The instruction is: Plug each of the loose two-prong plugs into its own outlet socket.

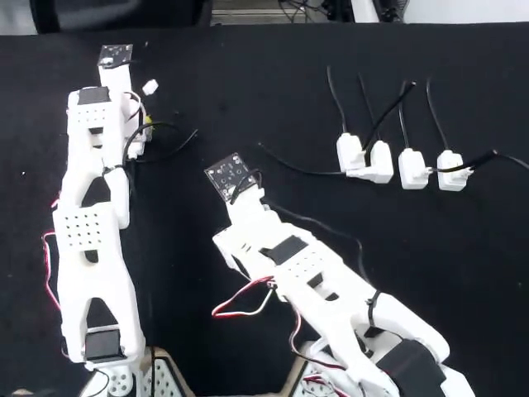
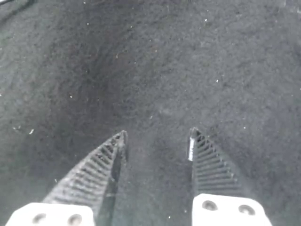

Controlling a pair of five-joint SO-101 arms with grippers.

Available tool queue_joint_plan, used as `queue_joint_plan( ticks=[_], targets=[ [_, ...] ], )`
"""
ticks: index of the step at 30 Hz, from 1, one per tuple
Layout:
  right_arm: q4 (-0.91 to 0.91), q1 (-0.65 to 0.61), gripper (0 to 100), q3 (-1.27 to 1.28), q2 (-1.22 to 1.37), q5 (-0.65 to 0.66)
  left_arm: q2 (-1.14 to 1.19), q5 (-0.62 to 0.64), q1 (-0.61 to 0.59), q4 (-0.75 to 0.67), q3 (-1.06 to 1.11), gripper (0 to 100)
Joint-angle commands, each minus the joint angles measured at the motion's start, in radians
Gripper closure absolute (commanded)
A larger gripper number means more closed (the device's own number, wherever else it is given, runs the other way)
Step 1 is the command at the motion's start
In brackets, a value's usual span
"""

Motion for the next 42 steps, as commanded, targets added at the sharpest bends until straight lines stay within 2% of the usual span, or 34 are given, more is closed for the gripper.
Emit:
queue_joint_plan(
  ticks=[1, 7, 9, 14, 18, 22, 27, 35, 38, 42],
  targets=[
    [-0.025, -0.005, 80.4, -0.007, -0.042, 0.0, -0.052, 0.037, 0.01, 0.071, -0.105, 97],
    [-0.025, -0.005, 80.4, -0.007, -0.042, 0.0, -0.153, 0.025, 0.018, 0.384, -0.366, 97],
    [-0.025, -0.005, 80.4, -0.007, -0.042, 0.0, -0.161, -0.025, 0.005, 0.462, -0.435, 97],
    [-0.025, -0.005, 80.4, -0.007, -0.042, 0.0, -0.153, -0.229, -0.031, 0.517, -0.45, 97],
    [-0.025, -0.005, 80.4, -0.007, -0.042, 0.0, -0.249, -0.354, -0.062, 0.519, -0.357, 97],
    [-0.025, -0.005, 80.4, -0.007, -0.044, 0.0, -0.451, -0.402, -0.064, 0.519, -0.097, 97],
    [-0.025, -0.005, 80.4, -0.007, -0.044, 0.0, -0.747, -0.474, -0.065, 0.482, 0.374, 97],
    [-0.025, -0.005, 80.4, -0.007, -0.044, 0.0, -1.209, -0.687, -0.076, 0.092, 1.228, 97],
    [-0.025, -0.005, 80.4, -0.007, -0.042, 0.0, -1.359, -0.755, -0.062, -0.044, 1.474, 97],
    [-0.025, -0.005, 80.4, -0.007, -0.042, 0.0, -1.49, -0.842, -0.056, -0.149, 1.738, 97]
  ],
)
